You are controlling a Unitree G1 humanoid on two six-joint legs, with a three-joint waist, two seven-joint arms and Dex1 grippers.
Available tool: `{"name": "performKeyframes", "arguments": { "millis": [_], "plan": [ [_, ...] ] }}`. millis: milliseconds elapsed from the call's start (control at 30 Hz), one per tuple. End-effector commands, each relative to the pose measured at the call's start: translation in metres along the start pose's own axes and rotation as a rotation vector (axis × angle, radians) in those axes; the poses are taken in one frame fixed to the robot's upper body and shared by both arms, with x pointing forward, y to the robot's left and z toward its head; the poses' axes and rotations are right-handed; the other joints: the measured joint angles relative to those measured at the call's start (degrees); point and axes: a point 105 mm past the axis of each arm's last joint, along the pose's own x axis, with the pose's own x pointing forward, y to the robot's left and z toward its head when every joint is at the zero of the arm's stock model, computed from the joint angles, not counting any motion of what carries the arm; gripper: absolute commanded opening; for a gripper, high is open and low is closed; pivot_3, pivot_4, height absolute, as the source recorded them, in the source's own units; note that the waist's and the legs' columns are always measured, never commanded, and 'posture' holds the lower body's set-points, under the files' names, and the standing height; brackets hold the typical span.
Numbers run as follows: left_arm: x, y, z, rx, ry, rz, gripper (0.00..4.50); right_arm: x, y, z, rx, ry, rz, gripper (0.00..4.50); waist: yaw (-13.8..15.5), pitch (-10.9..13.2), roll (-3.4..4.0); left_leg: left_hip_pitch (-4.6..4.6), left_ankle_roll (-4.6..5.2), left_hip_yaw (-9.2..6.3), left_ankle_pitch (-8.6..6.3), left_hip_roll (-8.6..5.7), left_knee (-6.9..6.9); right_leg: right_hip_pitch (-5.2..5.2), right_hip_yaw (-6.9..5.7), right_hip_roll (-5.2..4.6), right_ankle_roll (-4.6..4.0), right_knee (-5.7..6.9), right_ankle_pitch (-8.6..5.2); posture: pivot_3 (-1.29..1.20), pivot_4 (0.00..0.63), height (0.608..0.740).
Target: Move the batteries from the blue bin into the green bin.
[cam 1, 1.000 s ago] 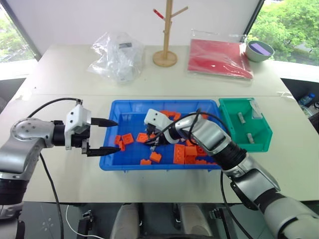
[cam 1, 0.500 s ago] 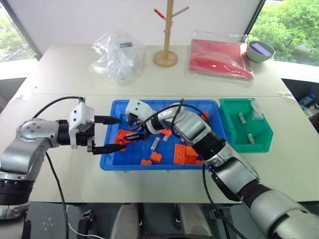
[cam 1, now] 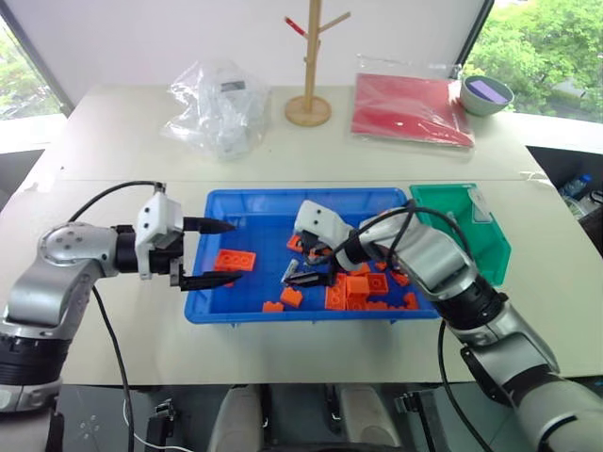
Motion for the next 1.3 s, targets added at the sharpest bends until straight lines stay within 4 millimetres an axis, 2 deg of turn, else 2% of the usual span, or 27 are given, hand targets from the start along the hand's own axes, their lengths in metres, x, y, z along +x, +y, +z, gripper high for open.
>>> {"name": "performKeyframes", "arguments": {
  "millis": [33,400,733,833,900,933,1033,1100,1200,1300],
  "plan": [
    [0.000,0.003,0.007,0.036,-0.007,-0.007,4.50,-0.002,0.003,0.006,-0.013,-0.024,-0.023,4.38,0.20,0.00,-0.01,-0.01,0.00,0.00,0.00,0.00,0.00,0.01,0.00,-0.01,0.00,-0.03,0.00,0.00,0.150,0.736],
    [0.003,0.006,0.009,0.048,-0.009,-0.022,4.50,0.008,0.009,-0.017,0.047,0.019,-0.031,4.38,0.38,0.01,-0.02,-0.04,0.00,0.01,0.00,-0.03,0.01,0.02,0.01,-0.05,0.00,-0.06,0.00,0.00,0.150,0.736],
    [0.002,0.012,0.013,0.061,-0.004,-0.017,4.50,0.020,0.003,-0.025,0.042,0.036,-0.056,4.38,0.34,-0.01,-0.03,-0.03,0.00,0.02,0.00,-0.04,0.02,0.04,0.01,-0.04,0.00,-0.07,0.00,0.00,0.150,0.736],
    [0.002,0.014,0.014,0.063,-0.004,-0.015,4.50,0.020,0.002,-0.025,0.038,0.028,-0.058,3.53,0.33,-0.01,-0.03,-0.02,0.00,0.01,0.00,-0.04,0.02,0.04,0.01,-0.04,0.00,-0.06,0.00,0.00,0.150,0.736],
    [0.002,0.014,0.014,0.065,-0.004,-0.014,4.50,0.017,0.002,-0.022,0.039,0.016,-0.057,2.49,0.34,-0.01,-0.03,-0.02,0.00,0.01,0.00,-0.03,0.02,0.04,0.00,-0.03,0.00,-0.06,0.00,0.00,0.150,0.736],
    [0.002,0.015,0.014,0.065,-0.004,-0.014,4.50,0.015,0.002,-0.019,0.040,0.008,-0.055,2.20,0.34,-0.01,-0.03,-0.02,0.00,0.01,0.00,-0.03,0.02,0.04,0.00,-0.03,0.00,-0.06,0.00,0.00,0.150,0.736],
    [0.003,0.015,0.012,0.063,-0.005,-0.015,4.50,0.000,0.001,0.000,0.061,-0.067,-0.041,2.21,0.36,-0.01,-0.03,-0.02,0.00,0.01,0.00,-0.03,0.02,0.04,0.00,-0.03,0.00,-0.06,0.00,0.00,0.150,0.736],
    [0.004,0.015,0.011,0.061,-0.008,-0.017,4.50,-0.022,-0.009,0.016,0.092,-0.139,-0.072,2.21,0.41,0.00,-0.03,-0.03,0.00,0.00,0.00,-0.03,0.02,0.03,0.01,-0.04,0.00,-0.06,0.00,0.00,0.150,0.736],
    [0.005,0.014,0.010,0.060,-0.013,-0.022,4.50,-0.070,-0.037,0.026,0.141,-0.212,-0.198,2.21,0.60,0.02,-0.04,-0.05,0.00,-0.02,0.00,-0.02,0.02,0.02,0.01,-0.05,0.01,-0.06,0.00,0.00,0.150,0.736],
    [0.007,0.013,0.009,0.059,-0.016,-0.026,4.50,-0.134,-0.073,0.003,0.224,-0.202,-0.412,2.21,1.20,0.01,-0.05,-0.06,0.00,-0.02,0.00,-0.04,0.03,0.09,-0.02,-0.12,-0.03,-0.15,-0.02,0.00,0.150,0.736]
  ]
}}
